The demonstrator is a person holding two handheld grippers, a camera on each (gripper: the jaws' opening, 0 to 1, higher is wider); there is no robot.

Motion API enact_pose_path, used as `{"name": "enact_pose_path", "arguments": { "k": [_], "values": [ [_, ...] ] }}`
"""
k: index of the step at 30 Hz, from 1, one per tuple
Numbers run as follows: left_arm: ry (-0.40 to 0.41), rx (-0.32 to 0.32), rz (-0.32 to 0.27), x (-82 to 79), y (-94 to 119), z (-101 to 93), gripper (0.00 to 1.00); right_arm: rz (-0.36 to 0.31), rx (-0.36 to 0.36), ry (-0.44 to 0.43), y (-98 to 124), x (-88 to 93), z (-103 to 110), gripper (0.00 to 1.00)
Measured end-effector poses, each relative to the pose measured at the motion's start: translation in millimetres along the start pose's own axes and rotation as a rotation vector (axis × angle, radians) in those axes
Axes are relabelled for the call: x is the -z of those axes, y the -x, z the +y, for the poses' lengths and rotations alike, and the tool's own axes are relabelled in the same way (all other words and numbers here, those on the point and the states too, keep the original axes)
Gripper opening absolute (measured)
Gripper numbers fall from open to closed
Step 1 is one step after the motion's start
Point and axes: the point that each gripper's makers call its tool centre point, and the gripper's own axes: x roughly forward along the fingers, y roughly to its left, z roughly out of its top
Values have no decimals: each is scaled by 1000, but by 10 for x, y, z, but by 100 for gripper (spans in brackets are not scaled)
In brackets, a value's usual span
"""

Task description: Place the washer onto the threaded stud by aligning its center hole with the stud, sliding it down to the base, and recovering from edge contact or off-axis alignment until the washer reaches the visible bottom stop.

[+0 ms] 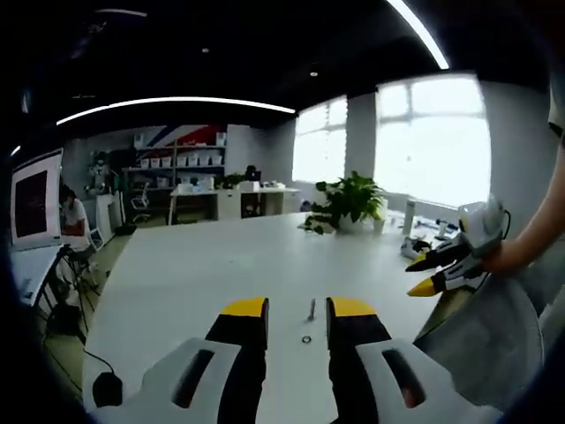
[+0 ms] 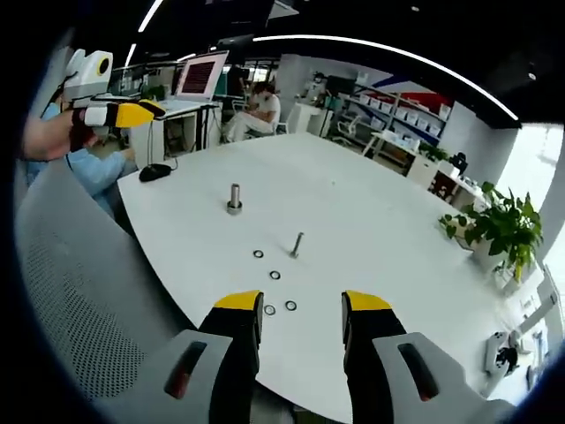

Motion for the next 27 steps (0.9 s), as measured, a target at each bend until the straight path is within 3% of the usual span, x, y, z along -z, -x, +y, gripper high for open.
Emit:
{"name": "enact_pose_path", "arguments": {
  "k": [5, 14, 24, 27],
  "values": [
    [-8, -3, -1, -1, 3, -9, 24, 22, -3, 7, -18, 46, 0, 38],
    [48, -15, 9, 37, -6, 55, 25, 34, 1, -4, -6, 81, -11, 38],
    [70, -43, 9, 50, 13, 128, 27, 22, -10, -31, -6, 62, -2, 37],
    [70, -40, 15, 63, 6, 123, 27, 18, -38, 21, -18, 23, 89, 37]
  ]
}}
